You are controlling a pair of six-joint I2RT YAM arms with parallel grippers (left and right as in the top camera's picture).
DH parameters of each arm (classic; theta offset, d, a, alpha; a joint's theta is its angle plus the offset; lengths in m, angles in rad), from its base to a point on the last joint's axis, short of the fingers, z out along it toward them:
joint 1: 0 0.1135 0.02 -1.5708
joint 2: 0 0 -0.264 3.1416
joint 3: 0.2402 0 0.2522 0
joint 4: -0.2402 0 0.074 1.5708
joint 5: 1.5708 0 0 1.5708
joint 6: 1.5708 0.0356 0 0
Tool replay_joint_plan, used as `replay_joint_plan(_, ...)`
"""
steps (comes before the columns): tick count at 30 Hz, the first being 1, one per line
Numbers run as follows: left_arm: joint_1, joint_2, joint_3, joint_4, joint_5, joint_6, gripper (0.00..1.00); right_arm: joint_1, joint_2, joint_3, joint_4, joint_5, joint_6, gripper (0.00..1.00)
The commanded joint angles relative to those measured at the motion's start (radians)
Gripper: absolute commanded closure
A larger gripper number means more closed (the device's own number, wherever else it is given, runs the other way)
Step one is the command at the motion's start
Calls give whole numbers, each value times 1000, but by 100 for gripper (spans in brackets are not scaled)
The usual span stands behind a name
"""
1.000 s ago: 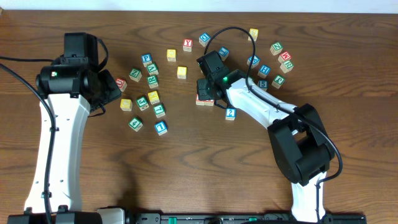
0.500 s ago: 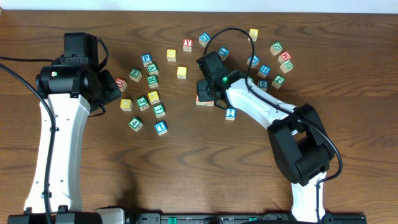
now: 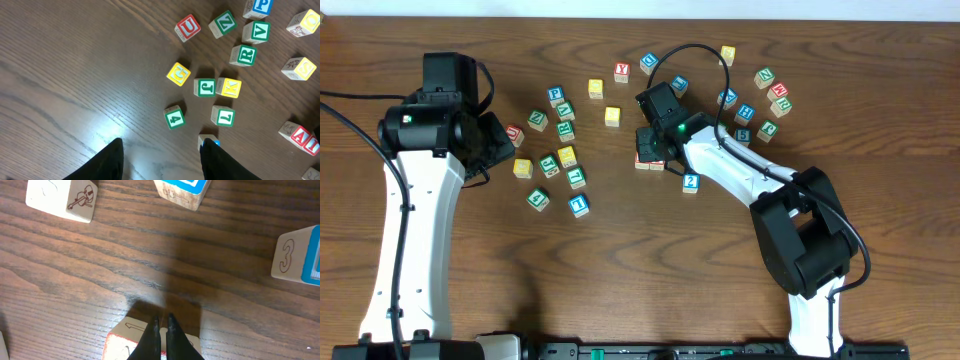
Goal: Spell out AI2
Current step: 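Adjust the I block beside the A block, open and lift the right gripper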
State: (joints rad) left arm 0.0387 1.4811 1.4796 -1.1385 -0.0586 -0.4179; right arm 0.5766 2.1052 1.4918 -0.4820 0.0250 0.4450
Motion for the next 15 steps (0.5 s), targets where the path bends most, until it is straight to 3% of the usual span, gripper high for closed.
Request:
replay_joint_plan(1,4,-4,3,-4,-6,6,51,6,-38,-7,1,29,23,99)
replay_joint_plan(15,4,-3,3,-1,-6,6,51,5,-65,-7,-92,138,139,99)
